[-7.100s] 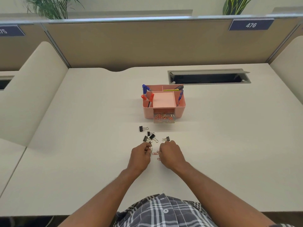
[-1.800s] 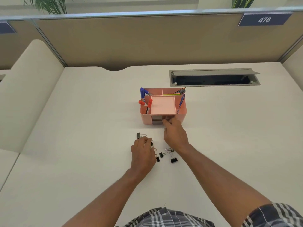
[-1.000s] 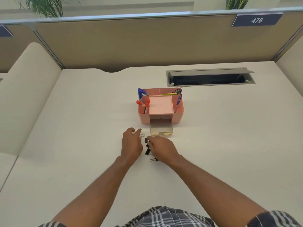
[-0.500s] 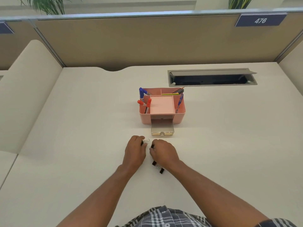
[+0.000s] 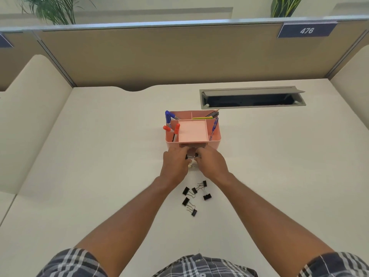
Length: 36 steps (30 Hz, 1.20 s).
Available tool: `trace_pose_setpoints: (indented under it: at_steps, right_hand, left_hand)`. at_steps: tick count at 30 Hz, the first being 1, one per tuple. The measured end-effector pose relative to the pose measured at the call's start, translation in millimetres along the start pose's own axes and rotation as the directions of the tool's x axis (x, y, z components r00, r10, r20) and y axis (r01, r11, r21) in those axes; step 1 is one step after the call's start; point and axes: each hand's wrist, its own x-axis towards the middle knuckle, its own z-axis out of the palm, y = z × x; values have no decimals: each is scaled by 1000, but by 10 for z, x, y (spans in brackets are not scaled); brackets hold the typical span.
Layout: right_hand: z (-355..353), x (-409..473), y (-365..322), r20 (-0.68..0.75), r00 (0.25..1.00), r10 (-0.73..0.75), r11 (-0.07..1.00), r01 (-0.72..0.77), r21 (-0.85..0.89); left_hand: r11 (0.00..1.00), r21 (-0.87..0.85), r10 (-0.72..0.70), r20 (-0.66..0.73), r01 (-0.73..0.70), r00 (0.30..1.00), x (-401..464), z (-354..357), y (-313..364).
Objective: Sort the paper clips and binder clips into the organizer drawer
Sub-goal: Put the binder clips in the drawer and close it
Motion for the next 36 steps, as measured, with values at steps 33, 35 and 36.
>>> trace_pose_setpoints:
  at_steps: [33, 35, 36]
  right_hand:
    - [-72, -219, 122, -64, 996, 55, 995, -49, 87]
    - [-67, -136, 95, -40, 997, 63, 997, -61, 46]
    - [-65, -107, 78, -34, 998, 62, 997, -60, 41]
  left_hand:
    - [995, -98, 23, -88, -31, 996, -283, -71, -89]
    - [997, -74, -30, -56, 26, 998, -150, -101, -17]
    - [997, -62, -41, -46, 38, 998, -97, -107, 7]
